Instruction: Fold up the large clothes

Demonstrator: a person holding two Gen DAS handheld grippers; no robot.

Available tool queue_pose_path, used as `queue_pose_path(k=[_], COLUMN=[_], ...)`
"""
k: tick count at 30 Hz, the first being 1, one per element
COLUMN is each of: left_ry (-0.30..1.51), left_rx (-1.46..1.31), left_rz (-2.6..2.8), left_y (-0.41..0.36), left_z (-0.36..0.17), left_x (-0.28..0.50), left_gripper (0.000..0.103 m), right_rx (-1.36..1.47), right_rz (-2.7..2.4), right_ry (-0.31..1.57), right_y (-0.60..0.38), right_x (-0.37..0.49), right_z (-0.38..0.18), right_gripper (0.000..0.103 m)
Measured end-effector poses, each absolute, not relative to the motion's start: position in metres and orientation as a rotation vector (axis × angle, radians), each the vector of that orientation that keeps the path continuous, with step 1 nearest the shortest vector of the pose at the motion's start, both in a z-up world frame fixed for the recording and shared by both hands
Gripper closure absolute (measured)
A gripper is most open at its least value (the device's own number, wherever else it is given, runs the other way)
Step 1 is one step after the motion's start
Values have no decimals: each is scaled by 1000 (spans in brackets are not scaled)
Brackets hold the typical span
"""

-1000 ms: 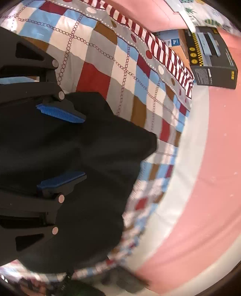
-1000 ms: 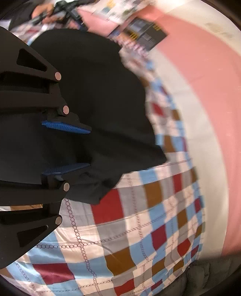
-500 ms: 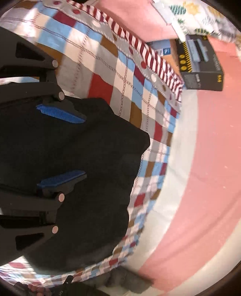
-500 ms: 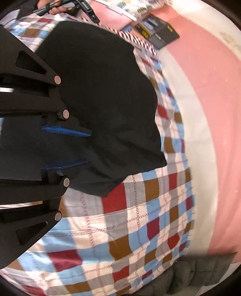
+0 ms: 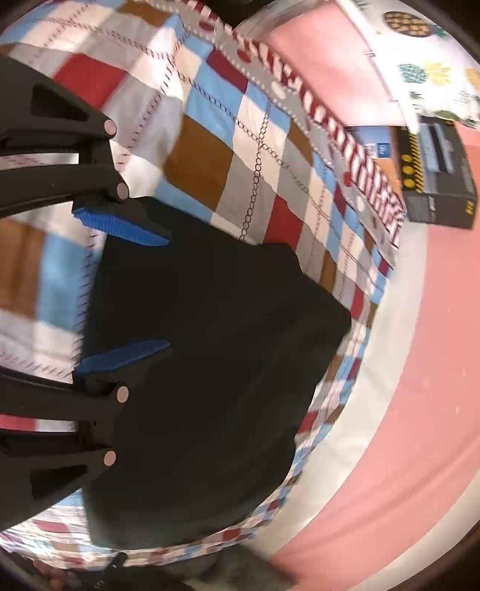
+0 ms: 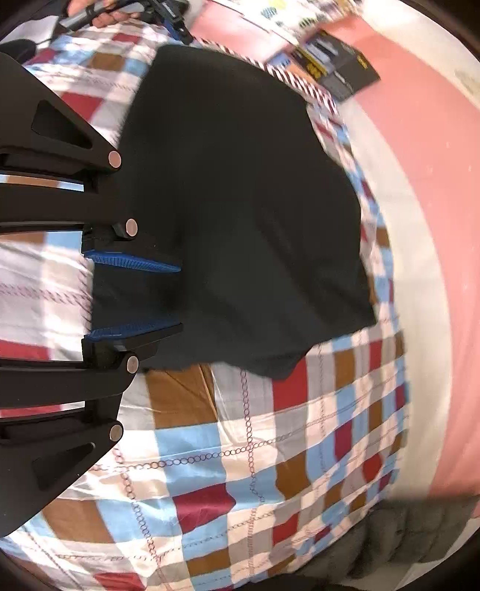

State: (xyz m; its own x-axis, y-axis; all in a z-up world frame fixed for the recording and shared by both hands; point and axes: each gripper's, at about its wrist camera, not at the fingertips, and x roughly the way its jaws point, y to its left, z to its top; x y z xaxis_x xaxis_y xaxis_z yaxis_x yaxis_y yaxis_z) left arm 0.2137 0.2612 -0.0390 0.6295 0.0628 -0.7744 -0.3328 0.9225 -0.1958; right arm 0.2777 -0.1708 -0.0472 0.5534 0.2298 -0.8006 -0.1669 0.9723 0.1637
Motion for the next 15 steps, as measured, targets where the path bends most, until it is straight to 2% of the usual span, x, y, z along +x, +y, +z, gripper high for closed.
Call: queue_pose_path(k=[3, 5, 15], left_ry=[840, 833, 838], left_rx=[-317, -299, -242], left_rz=[194, 178, 144], left_y=[237, 221, 160], left_z=[-19, -8, 41], left_x=[182, 161, 65], left_gripper=[48, 46, 46], right_rx=[51, 51, -12], right_rz=[266, 290, 349], right_ry=[917, 891, 808], right_y=[-162, -158, -139], right_x=[242, 218, 106], right_z=[-29, -17, 25], right_gripper=[70, 55, 54])
